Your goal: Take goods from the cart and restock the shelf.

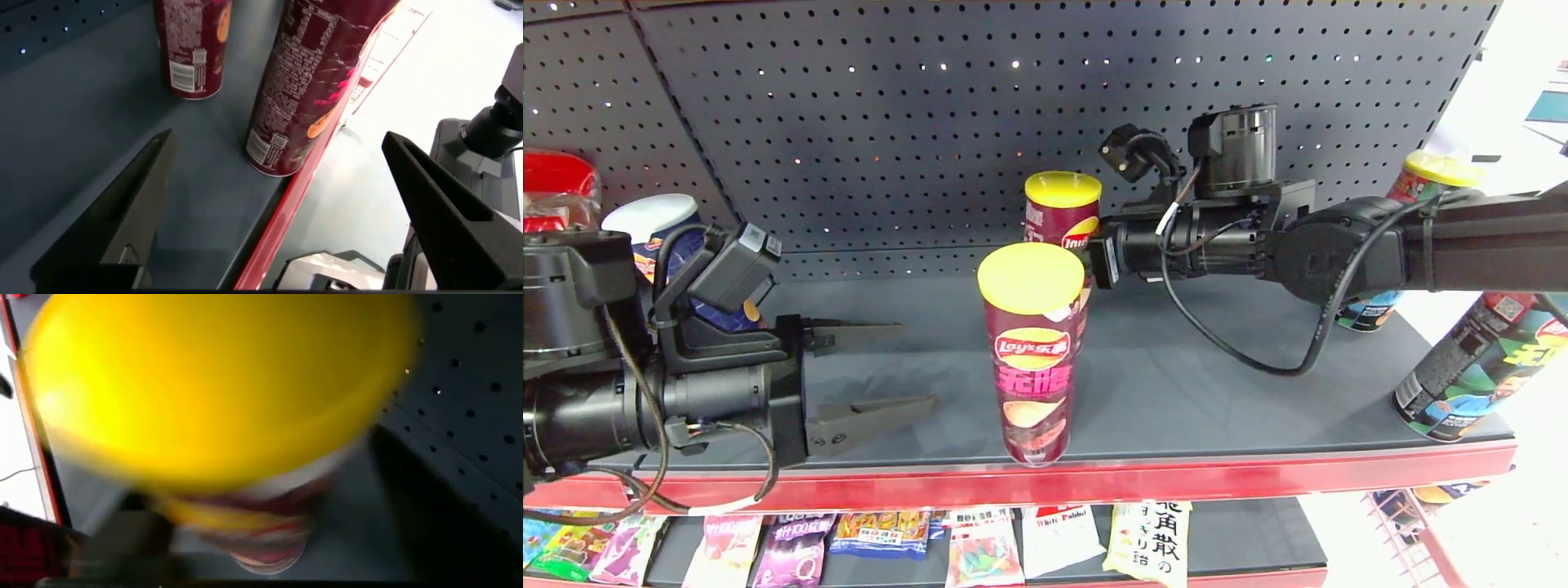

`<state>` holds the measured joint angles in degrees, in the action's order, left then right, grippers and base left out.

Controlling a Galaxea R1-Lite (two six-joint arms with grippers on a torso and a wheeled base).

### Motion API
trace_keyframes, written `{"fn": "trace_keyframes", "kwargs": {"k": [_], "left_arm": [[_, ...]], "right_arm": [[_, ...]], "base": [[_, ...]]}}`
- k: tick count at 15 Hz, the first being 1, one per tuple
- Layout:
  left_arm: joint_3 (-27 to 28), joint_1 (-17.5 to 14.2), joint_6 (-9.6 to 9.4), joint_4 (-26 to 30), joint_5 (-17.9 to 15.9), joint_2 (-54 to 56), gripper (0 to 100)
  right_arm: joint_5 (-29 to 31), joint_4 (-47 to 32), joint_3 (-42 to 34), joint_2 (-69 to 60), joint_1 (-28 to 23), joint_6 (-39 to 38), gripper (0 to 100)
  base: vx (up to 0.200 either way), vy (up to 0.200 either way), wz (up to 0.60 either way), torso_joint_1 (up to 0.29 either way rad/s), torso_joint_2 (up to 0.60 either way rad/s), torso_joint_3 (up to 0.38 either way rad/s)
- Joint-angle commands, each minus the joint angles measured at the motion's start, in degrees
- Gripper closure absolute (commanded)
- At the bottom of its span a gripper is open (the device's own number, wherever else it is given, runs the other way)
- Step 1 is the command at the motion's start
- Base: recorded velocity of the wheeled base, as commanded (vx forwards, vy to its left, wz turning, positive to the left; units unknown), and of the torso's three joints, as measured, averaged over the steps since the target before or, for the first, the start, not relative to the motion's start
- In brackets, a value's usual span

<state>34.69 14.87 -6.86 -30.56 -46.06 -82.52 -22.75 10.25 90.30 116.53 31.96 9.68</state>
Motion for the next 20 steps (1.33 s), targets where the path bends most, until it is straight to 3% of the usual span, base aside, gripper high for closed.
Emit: {"fn": "trace_keyframes", "kwargs": {"k": [1, 6, 11, 16, 17, 19, 20], "left_arm": [[-0.07, -0.02, 0.01, -0.02, 0.0, -0.27, 0], [0.2, 0.07, -0.08, -0.02, 1.5, -0.89, 0], [0.46, 0.07, -1.4, -0.2, 6.42, -3.09, 0], [0.81, 0.51, -2.37, -0.29, 9.23, -4.85, 0], [0.73, 0.68, -2.98, -0.2, 9.23, -5.11, 0], [0.9, 1.12, -8.25, -0.2, 10.37, -8.19, 0], [0.9, 1.56, -8.69, -0.11, 11.16, -8.62, 0]], "right_arm": [[0.07, 0.03, -1.61, -2.18, 0.2, -0.01, 0], [1.57, 0.21, -13.13, -10.97, -0.06, -0.98, 0], [5.7, 0.21, -23.32, -18.27, -2.96, -2.3, 0], [6.93, 0.21, -43.89, -36.11, 0.38, -2.21, 0], [7.37, 0.21, -45.56, -37.87, 0.82, -2.12, 0], [8.16, 0.21, -52.68, -47.71, 2.31, -2.21, 0], [8.25, 0.21, -53.12, -49.65, 2.4, -2.21, 0]], "base": [[0.0, 0.0, 0.0, 0.0, 0.0, 0.0], [0.0, 0.0, 0.0, 0.0, 0.0, 0.0], [0.0, 0.0, 0.0, 0.0, 0.0, 0.0], [0.0, 0.0, 0.0, 0.0, 0.0, 0.0], [0.0, 0.0, 0.0, 0.0, 0.0, 0.0], [0.0, 0.0, 0.0, 0.0, 0.0, 0.0], [0.0, 0.0, 0.0, 0.0, 0.0, 0.0]]}}
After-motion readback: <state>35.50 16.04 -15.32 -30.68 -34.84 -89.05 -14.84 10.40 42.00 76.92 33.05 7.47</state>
